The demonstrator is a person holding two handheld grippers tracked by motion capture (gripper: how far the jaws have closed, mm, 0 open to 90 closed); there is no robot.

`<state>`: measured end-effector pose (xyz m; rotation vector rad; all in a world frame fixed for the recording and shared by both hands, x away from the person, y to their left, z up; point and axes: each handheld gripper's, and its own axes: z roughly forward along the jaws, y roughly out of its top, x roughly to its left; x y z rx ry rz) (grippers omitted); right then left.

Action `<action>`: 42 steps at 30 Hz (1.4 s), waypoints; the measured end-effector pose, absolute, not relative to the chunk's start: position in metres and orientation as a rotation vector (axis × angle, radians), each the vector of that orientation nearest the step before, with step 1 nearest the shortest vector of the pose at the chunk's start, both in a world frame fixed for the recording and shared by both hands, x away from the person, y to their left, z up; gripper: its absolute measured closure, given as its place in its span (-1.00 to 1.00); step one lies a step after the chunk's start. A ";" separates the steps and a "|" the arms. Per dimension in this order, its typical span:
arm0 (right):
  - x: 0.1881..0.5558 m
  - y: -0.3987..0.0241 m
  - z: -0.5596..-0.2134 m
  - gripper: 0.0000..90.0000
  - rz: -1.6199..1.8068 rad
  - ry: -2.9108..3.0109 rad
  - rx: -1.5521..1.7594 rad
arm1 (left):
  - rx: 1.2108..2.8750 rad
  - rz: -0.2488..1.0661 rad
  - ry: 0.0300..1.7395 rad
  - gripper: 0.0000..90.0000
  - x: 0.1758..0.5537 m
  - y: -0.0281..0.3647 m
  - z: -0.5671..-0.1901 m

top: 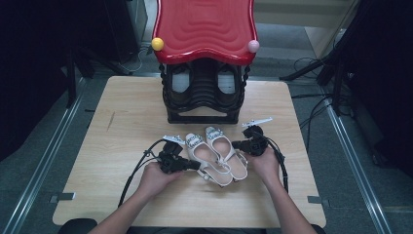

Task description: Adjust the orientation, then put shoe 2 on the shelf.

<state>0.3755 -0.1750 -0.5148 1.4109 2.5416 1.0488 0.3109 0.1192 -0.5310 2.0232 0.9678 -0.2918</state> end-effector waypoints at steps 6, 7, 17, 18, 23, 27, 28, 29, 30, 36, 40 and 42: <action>0.377 -0.176 -0.515 1.00 1.058 2.549 1.404 | 2.014 -0.307 0.948 0.79 0.309 0.121 -0.529; 0.377 -0.177 -0.515 1.00 1.057 2.550 1.400 | 2.023 -0.302 0.950 0.74 0.307 0.121 -0.527; 0.379 -0.185 -0.510 0.76 1.101 2.520 1.388 | 2.029 -0.179 0.985 0.50 0.306 0.141 -0.516; 0.379 -0.186 -0.509 0.74 1.111 2.516 1.389 | 2.027 -0.159 0.994 0.49 0.306 0.144 -0.514; 0.376 -0.188 -0.502 0.67 1.157 2.504 1.373 | 2.017 -0.100 1.019 0.41 0.306 0.158 -0.510; 0.373 -0.187 -0.499 0.61 1.187 2.506 1.356 | 2.015 -0.068 1.038 0.35 0.307 0.166 -0.509; 0.373 -0.187 -0.499 0.59 1.192 2.507 1.348 | 2.013 -0.067 1.038 0.33 0.307 0.167 -0.508; 0.372 -0.187 -0.498 0.58 1.194 2.507 1.351 | 2.007 -0.060 1.039 0.32 0.307 0.169 -0.508; 0.372 -0.186 -0.497 0.57 1.198 2.510 1.343 | 2.008 -0.053 1.041 0.30 0.308 0.170 -0.508; 0.367 -0.186 -0.489 0.52 1.223 2.497 1.345 | 2.010 -0.047 1.056 0.22 0.311 0.177 -0.507; 0.363 -0.185 -0.483 0.50 1.244 2.498 1.335 | 2.003 -0.040 1.074 0.15 0.313 0.183 -0.508; 0.361 -0.183 -0.481 0.49 1.244 2.504 1.320 | 2.004 -0.031 1.079 0.13 0.314 0.184 -0.508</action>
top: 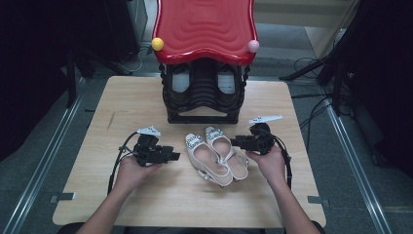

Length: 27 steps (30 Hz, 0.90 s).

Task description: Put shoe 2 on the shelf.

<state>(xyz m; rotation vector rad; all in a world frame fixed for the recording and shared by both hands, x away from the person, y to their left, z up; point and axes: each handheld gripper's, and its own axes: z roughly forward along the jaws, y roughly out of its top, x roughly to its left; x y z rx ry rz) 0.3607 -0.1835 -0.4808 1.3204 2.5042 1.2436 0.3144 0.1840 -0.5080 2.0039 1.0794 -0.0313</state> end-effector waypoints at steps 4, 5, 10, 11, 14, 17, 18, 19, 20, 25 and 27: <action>0.356 -0.177 -0.477 0.49 1.243 2.530 1.292 | 2.003 -0.027 1.085 0.11 0.316 0.186 -0.508; 0.354 -0.176 -0.476 0.49 1.247 2.534 1.286 | 2.001 -0.023 1.086 0.11 0.316 0.187 -0.508; 0.346 -0.166 -0.471 0.47 1.248 2.574 1.254 | 2.015 -0.002 1.084 0.09 0.318 0.189 -0.504; 0.345 -0.164 -0.470 0.47 1.246 2.585 1.245 | 2.017 -0.003 1.086 0.09 0.319 0.189 -0.504; 0.341 -0.157 -0.469 0.47 1.231 2.605 1.219 | 2.016 -0.003 1.088 0.08 0.321 0.191 -0.504; 0.339 -0.151 -0.468 0.47 1.220 2.616 1.214 | 2.012 -0.001 1.091 0.08 0.322 0.192 -0.503; 0.338 -0.149 -0.468 0.46 1.208 2.623 1.208 | 2.010 -0.001 1.093 0.08 0.322 0.192 -0.503; 0.338 -0.147 -0.468 0.46 1.206 2.627 1.200 | 2.012 0.002 1.094 0.08 0.323 0.193 -0.503; 0.338 -0.144 -0.468 0.46 1.201 2.633 1.201 | 2.009 0.000 1.099 0.08 0.323 0.193 -0.503; 0.337 -0.130 -0.469 0.45 1.156 2.668 1.187 | 2.016 -0.005 1.092 0.08 0.325 0.191 -0.504; 0.338 -0.123 -0.472 0.43 1.125 2.684 1.179 | 2.012 -0.016 1.092 0.08 0.326 0.189 -0.505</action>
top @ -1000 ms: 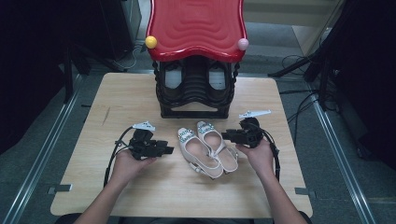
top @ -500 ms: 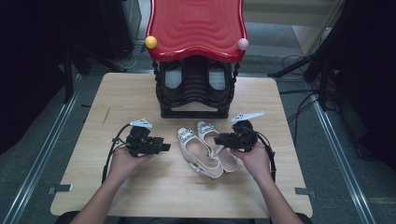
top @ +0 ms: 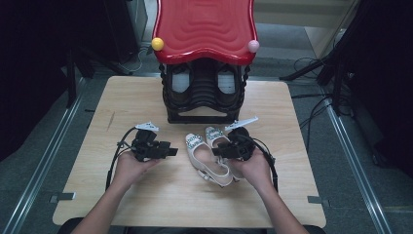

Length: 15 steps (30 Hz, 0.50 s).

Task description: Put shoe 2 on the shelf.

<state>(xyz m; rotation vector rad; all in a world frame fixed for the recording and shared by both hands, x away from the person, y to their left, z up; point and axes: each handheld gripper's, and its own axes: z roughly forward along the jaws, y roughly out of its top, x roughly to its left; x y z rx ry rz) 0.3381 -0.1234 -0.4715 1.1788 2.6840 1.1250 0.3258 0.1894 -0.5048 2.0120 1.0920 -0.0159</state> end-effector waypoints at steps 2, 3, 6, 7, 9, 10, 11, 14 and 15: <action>0.339 -0.118 -0.476 0.43 1.084 2.707 1.177 | 2.012 -0.016 1.094 0.08 0.326 0.189 -0.505; 0.339 -0.116 -0.478 0.41 1.060 2.714 1.178 | 2.010 -0.019 1.094 0.08 0.326 0.188 -0.505; 0.340 -0.111 -0.482 0.41 1.014 2.713 1.202 | 2.013 -0.021 1.088 0.08 0.326 0.188 -0.505; 0.341 -0.110 -0.483 0.43 1.006 2.712 1.204 | 2.012 -0.019 1.090 0.08 0.326 0.188 -0.505; 0.342 -0.107 -0.485 0.44 0.968 2.712 1.218 | 2.009 -0.020 1.089 0.08 0.326 0.189 -0.505; 0.342 -0.105 -0.488 0.44 0.939 2.720 1.223 | 2.005 -0.019 1.092 0.08 0.326 0.190 -0.505; 0.343 -0.103 -0.491 0.43 0.894 2.731 1.225 | 2.004 -0.019 1.095 0.08 0.326 0.191 -0.505; 0.346 -0.100 -0.496 0.46 0.852 2.739 1.247 | 2.009 -0.010 1.094 0.08 0.327 0.193 -0.504; 0.347 -0.100 -0.497 0.45 0.849 2.741 1.249 | 2.001 -0.008 1.098 0.08 0.327 0.194 -0.504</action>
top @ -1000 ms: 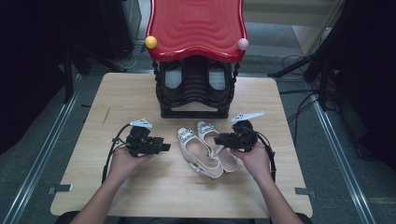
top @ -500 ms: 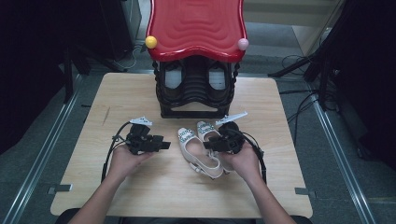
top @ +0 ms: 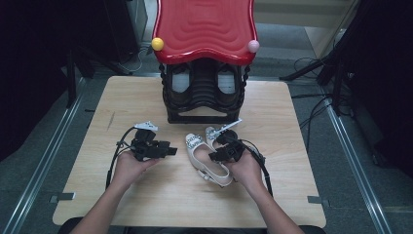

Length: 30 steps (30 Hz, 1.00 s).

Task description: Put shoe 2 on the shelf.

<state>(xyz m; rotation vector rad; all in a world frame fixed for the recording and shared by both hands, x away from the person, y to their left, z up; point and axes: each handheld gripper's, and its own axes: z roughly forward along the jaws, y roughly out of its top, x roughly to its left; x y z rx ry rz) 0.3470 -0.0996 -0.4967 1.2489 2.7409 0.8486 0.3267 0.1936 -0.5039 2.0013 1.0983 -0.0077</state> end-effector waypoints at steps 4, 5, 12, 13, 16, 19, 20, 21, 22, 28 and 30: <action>0.353 -0.101 -0.500 0.47 0.826 2.763 1.299 | 1.986 -0.021 1.096 0.08 0.328 0.197 -0.504; 0.354 -0.101 -0.501 0.48 0.825 2.769 1.298 | 1.978 -0.020 1.101 0.08 0.327 0.198 -0.503; 0.360 -0.093 -0.500 0.61 0.737 2.801 1.289 | 1.963 -0.010 1.106 0.08 0.327 0.204 -0.501; 0.360 -0.093 -0.500 0.63 0.733 2.805 1.296 | 1.959 -0.007 1.109 0.08 0.327 0.205 -0.501; 0.363 -0.095 -0.501 0.69 0.746 2.822 1.309 | 1.954 -0.006 1.114 0.08 0.327 0.206 -0.501; 0.368 -0.097 -0.501 0.74 0.752 2.838 1.351 | 1.976 0.037 1.125 0.07 0.327 0.208 -0.500; 0.368 -0.096 -0.500 0.77 0.740 2.841 1.354 | 1.983 0.052 1.129 0.07 0.327 0.209 -0.500; 0.368 -0.094 -0.500 0.79 0.723 2.840 1.343 | 1.983 0.061 1.130 0.06 0.327 0.209 -0.500; 0.368 -0.092 -0.499 0.82 0.706 2.839 1.320 | 1.983 0.061 1.132 0.06 0.327 0.210 -0.500; 0.367 -0.091 -0.494 0.91 0.658 2.843 1.283 | 1.964 0.051 1.146 0.05 0.329 0.216 -0.500; 0.367 -0.094 -0.491 0.91 0.663 2.855 1.268 | 1.958 0.055 1.148 0.05 0.329 0.218 -0.500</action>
